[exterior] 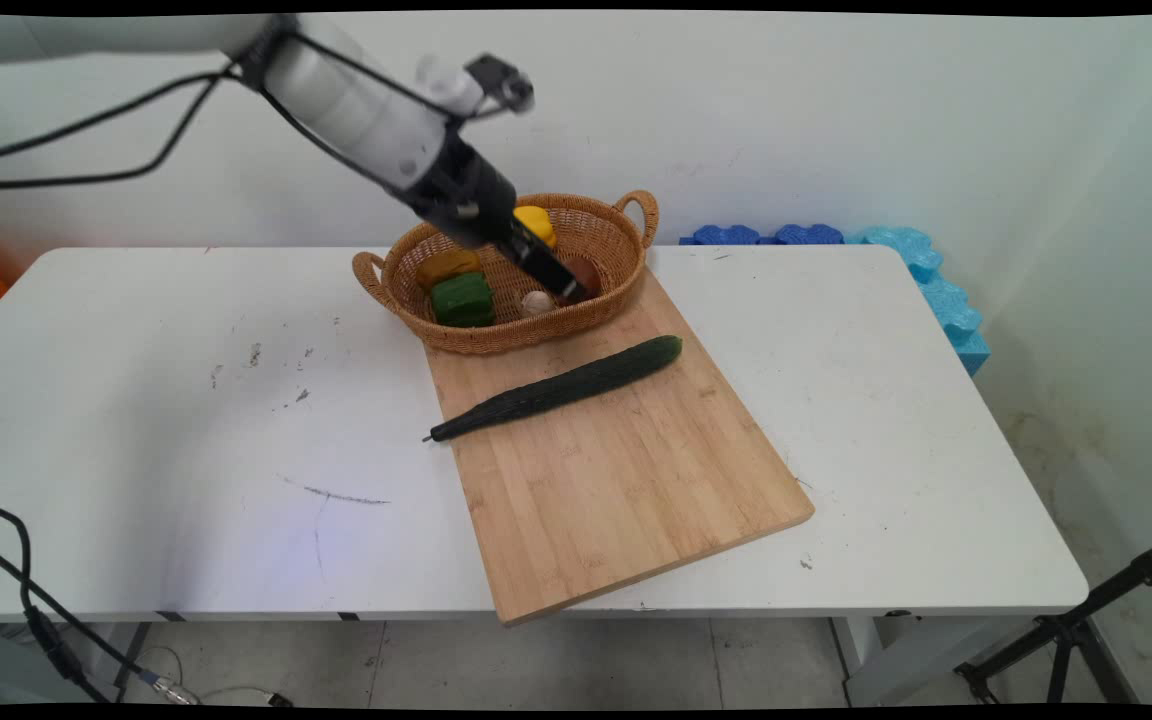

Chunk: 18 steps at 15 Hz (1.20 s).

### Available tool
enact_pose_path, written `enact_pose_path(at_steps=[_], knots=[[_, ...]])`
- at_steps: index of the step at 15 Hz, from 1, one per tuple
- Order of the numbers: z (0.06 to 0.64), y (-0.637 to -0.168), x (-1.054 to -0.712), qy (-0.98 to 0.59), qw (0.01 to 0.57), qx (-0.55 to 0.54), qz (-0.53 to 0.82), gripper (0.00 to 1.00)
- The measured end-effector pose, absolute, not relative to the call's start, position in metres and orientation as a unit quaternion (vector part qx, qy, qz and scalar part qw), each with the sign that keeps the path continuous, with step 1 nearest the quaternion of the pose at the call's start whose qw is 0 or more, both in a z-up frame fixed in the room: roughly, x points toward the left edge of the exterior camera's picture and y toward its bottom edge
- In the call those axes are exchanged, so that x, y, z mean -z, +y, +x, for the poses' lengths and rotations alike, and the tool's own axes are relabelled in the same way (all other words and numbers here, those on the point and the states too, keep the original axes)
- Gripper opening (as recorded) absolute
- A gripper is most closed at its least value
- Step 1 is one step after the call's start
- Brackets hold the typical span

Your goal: Pick up the cucumber from the cutting board

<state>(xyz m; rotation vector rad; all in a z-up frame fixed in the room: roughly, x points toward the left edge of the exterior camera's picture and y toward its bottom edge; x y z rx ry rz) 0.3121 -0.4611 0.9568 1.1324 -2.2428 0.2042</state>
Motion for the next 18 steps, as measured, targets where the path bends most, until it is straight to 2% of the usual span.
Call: enact_pose_path(at_steps=[8, 18], knots=[[0.289, -0.467, -0.904, -0.864, 0.278, -0.077, 0.412, 1.0], [0.27, -0.469, -0.867, -0.892, 0.254, -0.075, 0.366, 1.0]])
